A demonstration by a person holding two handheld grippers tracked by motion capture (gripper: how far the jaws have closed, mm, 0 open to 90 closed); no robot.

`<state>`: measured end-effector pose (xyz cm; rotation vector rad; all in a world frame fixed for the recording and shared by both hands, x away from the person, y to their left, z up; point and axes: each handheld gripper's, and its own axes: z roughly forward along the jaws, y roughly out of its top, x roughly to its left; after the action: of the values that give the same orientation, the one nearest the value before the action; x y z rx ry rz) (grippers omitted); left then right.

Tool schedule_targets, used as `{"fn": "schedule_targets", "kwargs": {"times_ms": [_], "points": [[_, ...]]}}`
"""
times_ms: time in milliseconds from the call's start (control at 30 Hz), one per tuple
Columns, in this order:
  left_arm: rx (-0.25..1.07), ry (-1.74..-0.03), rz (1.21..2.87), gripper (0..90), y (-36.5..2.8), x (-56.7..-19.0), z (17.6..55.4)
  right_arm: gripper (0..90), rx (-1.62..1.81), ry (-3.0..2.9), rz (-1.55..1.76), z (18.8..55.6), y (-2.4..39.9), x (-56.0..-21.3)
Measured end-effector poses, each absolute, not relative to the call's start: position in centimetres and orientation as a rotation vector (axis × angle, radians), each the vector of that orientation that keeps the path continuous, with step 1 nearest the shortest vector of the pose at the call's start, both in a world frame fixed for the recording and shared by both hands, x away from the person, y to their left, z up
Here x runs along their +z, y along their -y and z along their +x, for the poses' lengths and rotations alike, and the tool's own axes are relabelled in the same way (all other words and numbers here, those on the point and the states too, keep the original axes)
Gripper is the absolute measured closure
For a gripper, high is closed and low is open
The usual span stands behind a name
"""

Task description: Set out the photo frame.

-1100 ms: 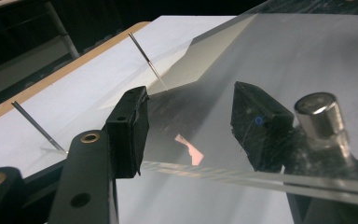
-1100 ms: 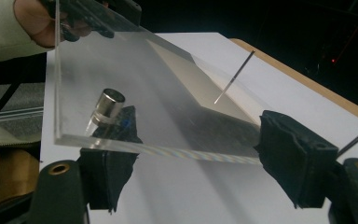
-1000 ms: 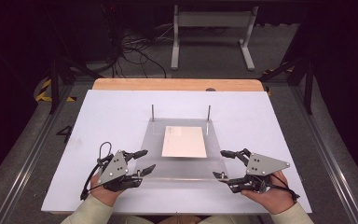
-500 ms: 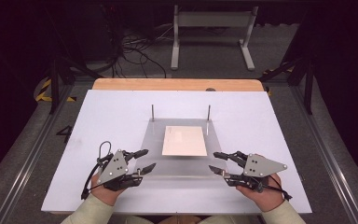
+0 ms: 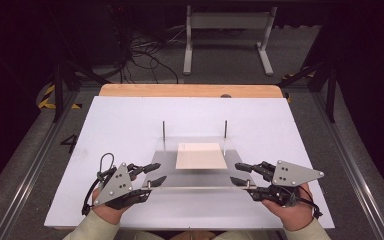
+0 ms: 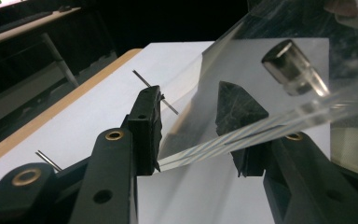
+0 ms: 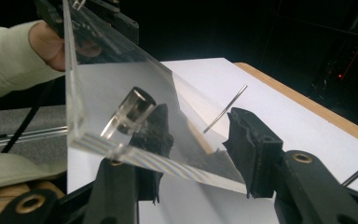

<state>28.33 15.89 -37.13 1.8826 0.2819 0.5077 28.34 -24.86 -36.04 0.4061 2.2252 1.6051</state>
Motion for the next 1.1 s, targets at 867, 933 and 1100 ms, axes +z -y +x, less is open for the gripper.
{"fn": "schedule_targets", "kwargs": {"times_ms": [867,933,1100], "points": [[0.531,-0.283,1.714,63.5,-16.3,-31.5,28.7,62.5,1.680,-1.950,0.323,28.0,25.0,-31.0],[0.555,-0.284,1.694,64.1,-16.2,-31.0,28.7,63.3,1.672,-1.918,0.311,28.0,25.0,-30.6],[0.577,-0.287,1.671,65.1,-16.0,-30.3,28.8,64.1,1.682,-1.885,0.309,28.2,25.0,-29.7]]}}
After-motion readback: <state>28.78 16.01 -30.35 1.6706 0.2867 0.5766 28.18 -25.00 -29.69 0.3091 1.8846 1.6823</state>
